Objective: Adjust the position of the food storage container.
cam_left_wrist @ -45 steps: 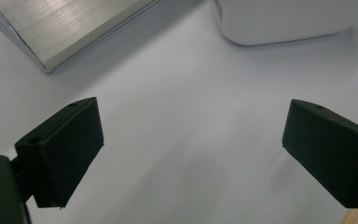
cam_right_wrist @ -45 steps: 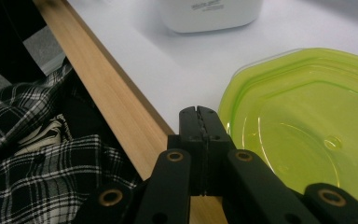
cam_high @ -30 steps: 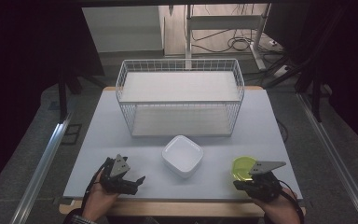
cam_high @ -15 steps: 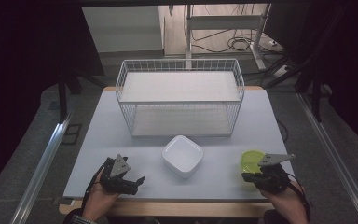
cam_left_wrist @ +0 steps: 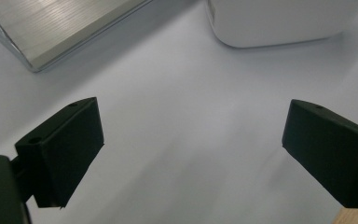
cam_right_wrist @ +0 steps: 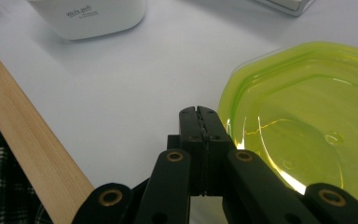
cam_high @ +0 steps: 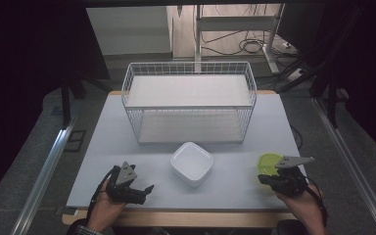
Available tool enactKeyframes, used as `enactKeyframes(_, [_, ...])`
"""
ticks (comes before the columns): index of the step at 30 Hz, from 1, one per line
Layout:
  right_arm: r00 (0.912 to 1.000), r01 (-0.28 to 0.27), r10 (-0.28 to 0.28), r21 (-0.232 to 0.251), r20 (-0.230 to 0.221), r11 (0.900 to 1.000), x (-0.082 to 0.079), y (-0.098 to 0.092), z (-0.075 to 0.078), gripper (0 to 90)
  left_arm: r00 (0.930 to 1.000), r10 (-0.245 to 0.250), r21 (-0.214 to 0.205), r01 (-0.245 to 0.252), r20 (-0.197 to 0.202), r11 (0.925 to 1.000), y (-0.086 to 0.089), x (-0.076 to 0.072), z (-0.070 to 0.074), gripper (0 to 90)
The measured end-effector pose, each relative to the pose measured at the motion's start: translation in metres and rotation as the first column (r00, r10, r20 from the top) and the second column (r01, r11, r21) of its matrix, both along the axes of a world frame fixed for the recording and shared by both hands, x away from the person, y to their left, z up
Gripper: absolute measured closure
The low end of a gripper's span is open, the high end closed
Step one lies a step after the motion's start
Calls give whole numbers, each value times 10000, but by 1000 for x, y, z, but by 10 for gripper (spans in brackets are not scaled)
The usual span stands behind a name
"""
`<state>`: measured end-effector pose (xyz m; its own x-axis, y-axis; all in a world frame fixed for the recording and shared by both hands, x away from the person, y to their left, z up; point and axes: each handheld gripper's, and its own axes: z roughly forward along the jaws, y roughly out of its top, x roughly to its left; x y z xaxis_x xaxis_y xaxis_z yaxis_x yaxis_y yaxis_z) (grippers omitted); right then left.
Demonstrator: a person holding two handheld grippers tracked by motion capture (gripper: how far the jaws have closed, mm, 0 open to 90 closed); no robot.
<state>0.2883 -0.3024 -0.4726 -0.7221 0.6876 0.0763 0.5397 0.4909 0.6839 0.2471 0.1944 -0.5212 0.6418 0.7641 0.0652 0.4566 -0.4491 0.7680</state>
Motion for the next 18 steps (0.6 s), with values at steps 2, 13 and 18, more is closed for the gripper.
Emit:
enactKeyframes(2, [10000, -5, 4, 104, 55, 9999, -1, 3, 0, 897, 10000, 92, -186, -92, -10, 9998, 1, 0, 1, 49])
enactKeyframes(13, [9926, -238, 180, 478, 1197, 9986, 0, 36, 6, 898, 9987, 51, -501, -25, 515, 9987, 3, 12, 9, 114])
enactKeyframes(18, [9933, -137, 50, 747, 1158, 9971, 4, 39, 5, 898, 9986, 59, -939, -8, 535, 9956, 14, 23, 9, 213])
